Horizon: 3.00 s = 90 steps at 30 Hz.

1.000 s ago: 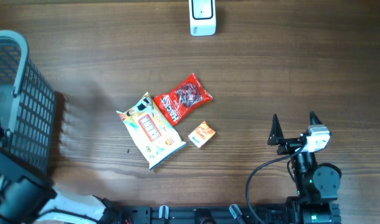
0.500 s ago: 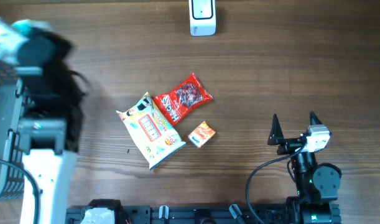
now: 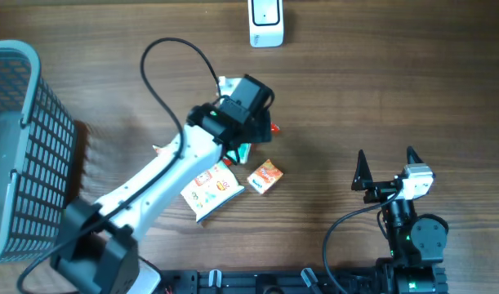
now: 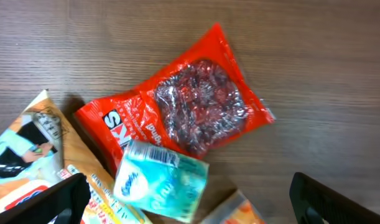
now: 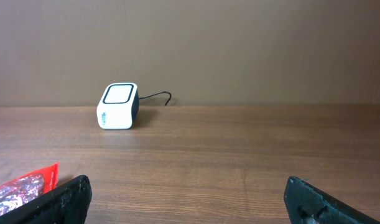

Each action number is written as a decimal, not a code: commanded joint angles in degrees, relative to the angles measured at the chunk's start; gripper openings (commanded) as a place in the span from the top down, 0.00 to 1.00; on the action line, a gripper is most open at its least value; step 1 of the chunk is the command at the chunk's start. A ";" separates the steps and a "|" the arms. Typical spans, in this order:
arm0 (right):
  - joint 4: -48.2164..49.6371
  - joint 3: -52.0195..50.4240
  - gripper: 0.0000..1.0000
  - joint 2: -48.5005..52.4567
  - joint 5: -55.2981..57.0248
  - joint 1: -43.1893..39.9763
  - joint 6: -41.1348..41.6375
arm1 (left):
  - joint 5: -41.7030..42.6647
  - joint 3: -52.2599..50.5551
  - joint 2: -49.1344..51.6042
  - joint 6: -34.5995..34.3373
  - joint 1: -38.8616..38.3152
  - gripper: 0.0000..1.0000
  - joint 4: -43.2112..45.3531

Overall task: Scan the item barcode
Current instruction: 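Place the teal tissue pack beside the other items and withdraw left arm, then reach the right gripper to the small orange tissue pack and grasp it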

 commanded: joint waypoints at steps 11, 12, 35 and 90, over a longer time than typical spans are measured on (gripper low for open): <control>0.15 -0.07 0.00 -0.26 0.31 0.07 -0.50 | 0.79 7.06 -48.02 0.07 24.37 0.00 -20.61; 0.15 -0.07 0.00 -0.26 0.31 0.09 -0.50 | 0.92 7.04 -49.18 0.07 24.35 0.00 -23.26; 14.95 11.52 0.01 2.05 -31.80 0.07 73.35 | 21.68 -11.30 -48.30 -4.68 24.35 0.00 -31.23; -28.06 49.44 0.64 97.68 -21.92 29.14 52.57 | 21.66 -11.30 -48.30 -4.68 24.35 0.00 -31.26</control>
